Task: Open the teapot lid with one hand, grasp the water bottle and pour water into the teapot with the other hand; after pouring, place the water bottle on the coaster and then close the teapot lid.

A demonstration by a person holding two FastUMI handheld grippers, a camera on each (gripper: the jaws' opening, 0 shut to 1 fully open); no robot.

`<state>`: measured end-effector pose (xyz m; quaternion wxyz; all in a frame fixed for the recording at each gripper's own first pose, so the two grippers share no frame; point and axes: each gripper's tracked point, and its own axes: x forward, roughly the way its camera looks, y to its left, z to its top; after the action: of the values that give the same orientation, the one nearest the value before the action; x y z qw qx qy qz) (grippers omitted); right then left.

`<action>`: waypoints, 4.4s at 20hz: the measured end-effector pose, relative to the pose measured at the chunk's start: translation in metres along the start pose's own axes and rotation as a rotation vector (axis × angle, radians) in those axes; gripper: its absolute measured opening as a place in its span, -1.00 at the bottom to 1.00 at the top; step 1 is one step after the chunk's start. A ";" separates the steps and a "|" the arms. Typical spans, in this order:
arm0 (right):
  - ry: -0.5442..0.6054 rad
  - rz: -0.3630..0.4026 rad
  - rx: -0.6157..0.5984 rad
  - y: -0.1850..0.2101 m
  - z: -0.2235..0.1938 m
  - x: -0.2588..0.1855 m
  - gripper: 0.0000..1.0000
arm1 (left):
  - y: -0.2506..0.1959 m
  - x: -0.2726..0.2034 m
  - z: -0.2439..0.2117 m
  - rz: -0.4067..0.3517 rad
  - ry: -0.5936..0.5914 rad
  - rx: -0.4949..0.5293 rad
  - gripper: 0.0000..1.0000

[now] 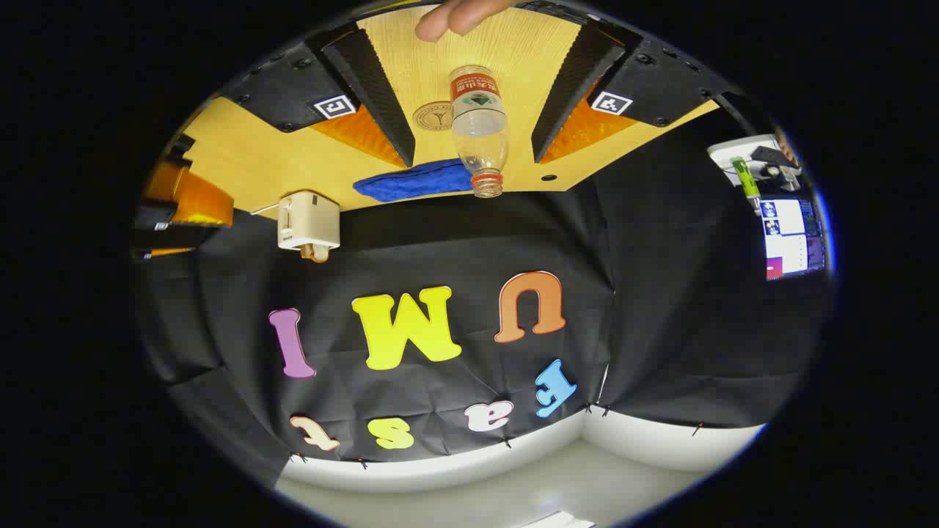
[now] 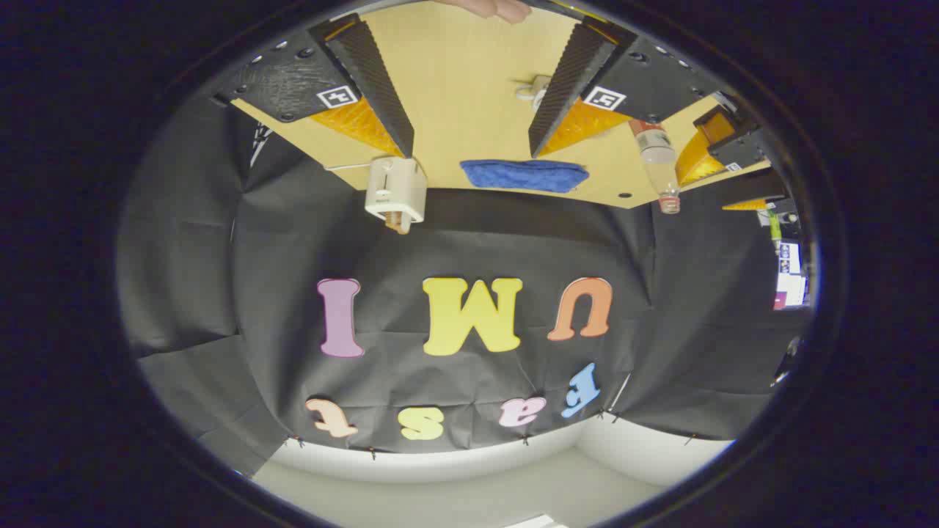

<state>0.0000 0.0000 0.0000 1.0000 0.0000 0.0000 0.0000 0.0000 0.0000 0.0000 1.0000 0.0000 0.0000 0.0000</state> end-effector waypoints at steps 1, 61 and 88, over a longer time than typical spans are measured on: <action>-0.001 -0.003 -0.004 0.000 -0.001 0.002 0.91 | 0.002 -0.002 0.002 -0.012 -0.002 -0.020 1.00; 0.044 0.149 0.033 0.070 -0.073 0.091 -0.98 | 0.013 0.032 -0.059 -0.123 0.167 -0.139 1.00; 0.001 0.081 0.059 0.029 -0.065 0.077 -1.00 | 0.004 0.082 -0.101 -0.129 0.062 -0.097 0.56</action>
<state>0.0771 0.0290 -0.0649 0.9988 0.0295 0.0005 0.0403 0.0822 0.0043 -0.1006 0.9963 -0.0485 0.0308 -0.0642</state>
